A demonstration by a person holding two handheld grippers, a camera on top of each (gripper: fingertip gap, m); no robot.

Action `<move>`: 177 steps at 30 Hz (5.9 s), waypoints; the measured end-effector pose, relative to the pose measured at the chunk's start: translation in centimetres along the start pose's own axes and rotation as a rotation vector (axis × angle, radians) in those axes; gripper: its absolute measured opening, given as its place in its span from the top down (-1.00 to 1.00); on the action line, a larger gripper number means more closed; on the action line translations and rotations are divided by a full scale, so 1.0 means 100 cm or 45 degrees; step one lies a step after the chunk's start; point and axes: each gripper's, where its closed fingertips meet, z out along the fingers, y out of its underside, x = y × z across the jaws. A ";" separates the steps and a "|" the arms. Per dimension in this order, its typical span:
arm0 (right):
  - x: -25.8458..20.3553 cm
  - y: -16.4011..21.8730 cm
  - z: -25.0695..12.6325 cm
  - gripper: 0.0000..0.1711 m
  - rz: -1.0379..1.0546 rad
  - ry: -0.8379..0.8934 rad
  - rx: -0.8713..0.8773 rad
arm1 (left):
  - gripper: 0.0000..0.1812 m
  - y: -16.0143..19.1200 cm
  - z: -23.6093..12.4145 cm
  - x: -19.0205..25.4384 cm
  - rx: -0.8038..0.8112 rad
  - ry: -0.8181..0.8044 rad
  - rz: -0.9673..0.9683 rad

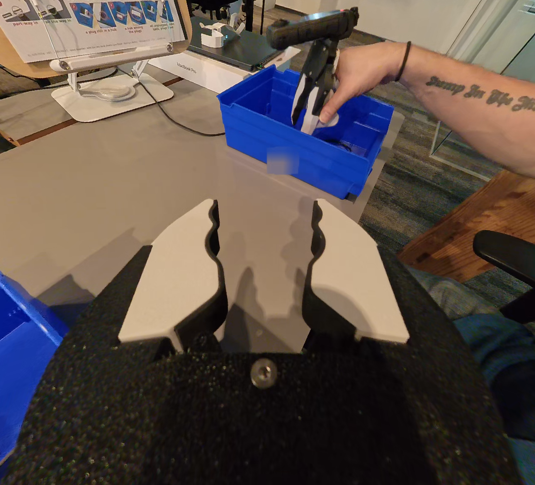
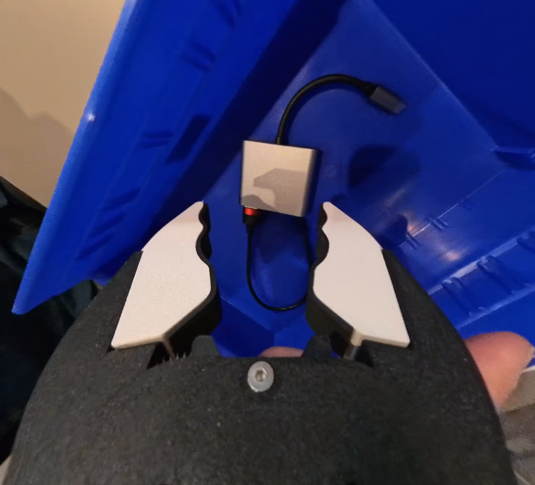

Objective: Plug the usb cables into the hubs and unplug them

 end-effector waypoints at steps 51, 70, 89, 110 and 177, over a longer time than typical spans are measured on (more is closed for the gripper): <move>-0.063 0.005 0.002 0.54 -0.095 -0.422 -0.021 | 0.33 0.000 0.007 0.011 -0.012 0.024 0.036; -0.062 0.009 0.034 0.63 -0.043 -0.259 -0.094 | 0.33 0.003 0.012 0.017 -0.025 0.042 0.052; -0.020 -0.002 -0.040 0.86 -0.004 -0.004 0.122 | 0.32 -0.001 0.010 0.014 -0.004 0.022 0.046; -0.128 -0.136 -0.270 0.86 -0.354 0.277 0.766 | 0.32 -0.005 0.004 0.013 0.020 0.013 0.054; -0.226 -0.224 -0.091 0.87 0.729 -1.487 1.448 | 0.43 -0.024 0.020 -0.078 -0.124 -1.156 1.648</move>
